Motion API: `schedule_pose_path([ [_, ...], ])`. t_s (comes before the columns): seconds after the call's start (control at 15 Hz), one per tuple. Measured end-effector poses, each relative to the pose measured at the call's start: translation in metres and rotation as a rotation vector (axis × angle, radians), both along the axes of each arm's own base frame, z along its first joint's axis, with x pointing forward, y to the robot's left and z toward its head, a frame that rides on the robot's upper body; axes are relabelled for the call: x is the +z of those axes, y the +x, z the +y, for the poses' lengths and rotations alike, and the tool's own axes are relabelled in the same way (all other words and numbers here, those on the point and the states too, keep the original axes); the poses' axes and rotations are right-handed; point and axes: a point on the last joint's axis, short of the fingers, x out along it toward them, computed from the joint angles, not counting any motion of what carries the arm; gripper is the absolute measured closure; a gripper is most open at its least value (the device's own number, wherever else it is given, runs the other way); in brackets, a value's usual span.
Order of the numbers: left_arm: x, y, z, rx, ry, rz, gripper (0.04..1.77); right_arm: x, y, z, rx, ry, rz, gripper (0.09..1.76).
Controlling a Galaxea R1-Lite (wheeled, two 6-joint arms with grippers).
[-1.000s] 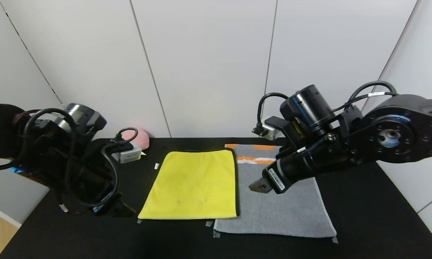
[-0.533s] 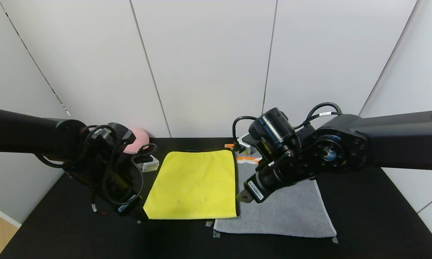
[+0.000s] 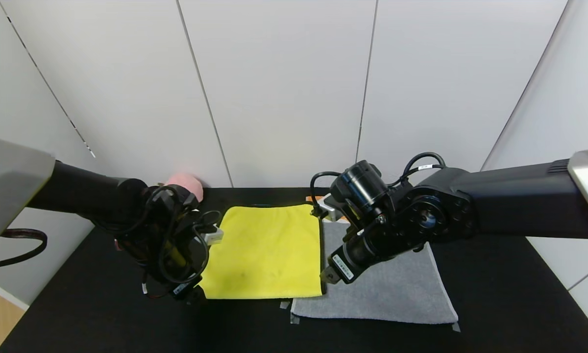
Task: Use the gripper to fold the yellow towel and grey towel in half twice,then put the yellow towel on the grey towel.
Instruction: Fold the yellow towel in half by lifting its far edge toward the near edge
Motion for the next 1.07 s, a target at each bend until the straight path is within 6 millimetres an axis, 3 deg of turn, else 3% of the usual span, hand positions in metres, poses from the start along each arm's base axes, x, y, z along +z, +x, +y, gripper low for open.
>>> schedule_pose_path([
  [0.33,-0.020,0.015,0.000,0.006,0.001,-0.032,0.09,-0.007,0.002,0.002,-0.006,-0.007,0.016,0.14],
  [0.73,-0.030,0.019,0.000,0.007,0.004,-0.017,0.09,-0.009,0.003,0.005,-0.005,-0.006,0.017,0.14],
  [0.93,-0.031,0.021,-0.001,0.007,0.008,-0.018,0.62,-0.009,0.002,0.006,-0.001,-0.004,0.014,0.14],
  [1.07,-0.031,0.021,-0.001,0.005,0.012,-0.018,0.86,-0.009,0.002,0.007,0.000,-0.004,0.015,0.14],
])
